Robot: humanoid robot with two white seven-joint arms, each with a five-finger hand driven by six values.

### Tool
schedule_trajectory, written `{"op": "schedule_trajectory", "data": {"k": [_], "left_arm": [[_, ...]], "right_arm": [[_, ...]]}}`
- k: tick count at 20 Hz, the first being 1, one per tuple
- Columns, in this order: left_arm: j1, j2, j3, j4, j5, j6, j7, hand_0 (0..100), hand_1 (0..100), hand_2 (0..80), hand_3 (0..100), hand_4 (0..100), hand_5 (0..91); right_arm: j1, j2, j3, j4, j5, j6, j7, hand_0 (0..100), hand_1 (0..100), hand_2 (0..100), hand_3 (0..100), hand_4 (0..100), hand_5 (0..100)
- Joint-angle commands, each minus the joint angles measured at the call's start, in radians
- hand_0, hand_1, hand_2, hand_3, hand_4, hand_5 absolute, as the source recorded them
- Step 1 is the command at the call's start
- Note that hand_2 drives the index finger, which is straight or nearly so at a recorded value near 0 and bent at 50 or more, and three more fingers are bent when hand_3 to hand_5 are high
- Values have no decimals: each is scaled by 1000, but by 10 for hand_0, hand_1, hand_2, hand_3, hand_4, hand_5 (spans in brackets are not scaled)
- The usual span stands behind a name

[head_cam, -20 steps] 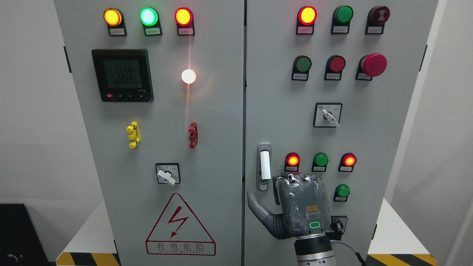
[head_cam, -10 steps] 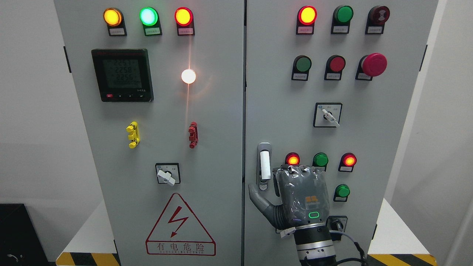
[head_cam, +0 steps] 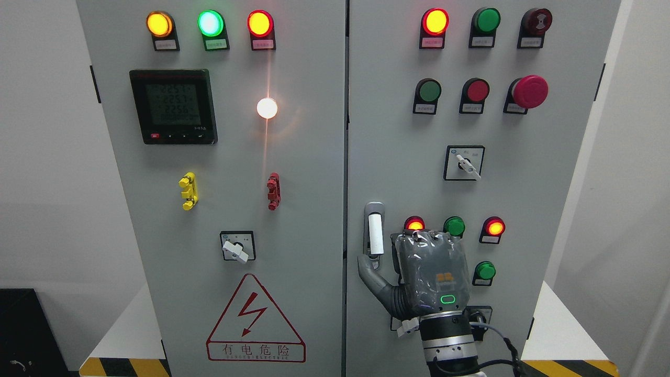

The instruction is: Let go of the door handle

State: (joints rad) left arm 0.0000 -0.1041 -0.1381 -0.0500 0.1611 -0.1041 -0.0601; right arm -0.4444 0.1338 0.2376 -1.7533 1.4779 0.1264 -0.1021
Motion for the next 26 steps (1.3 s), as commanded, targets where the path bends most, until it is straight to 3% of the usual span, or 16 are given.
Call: {"op": "schedule_trajectory", "data": {"k": [1, 26], "left_arm": [[9, 0, 0, 1, 0, 0, 0, 120, 556, 0, 0, 0, 0], [8, 0, 0, -1, 0, 0, 0, 120, 556, 0, 0, 0, 0]], "right_arm": [[-7, 1, -8, 15, -1, 2, -5, 304, 325, 943, 1000, 1000, 1000], [-25, 3, -6, 40, -1, 4, -5, 345, 326, 939, 1000, 1000, 1000]]}}
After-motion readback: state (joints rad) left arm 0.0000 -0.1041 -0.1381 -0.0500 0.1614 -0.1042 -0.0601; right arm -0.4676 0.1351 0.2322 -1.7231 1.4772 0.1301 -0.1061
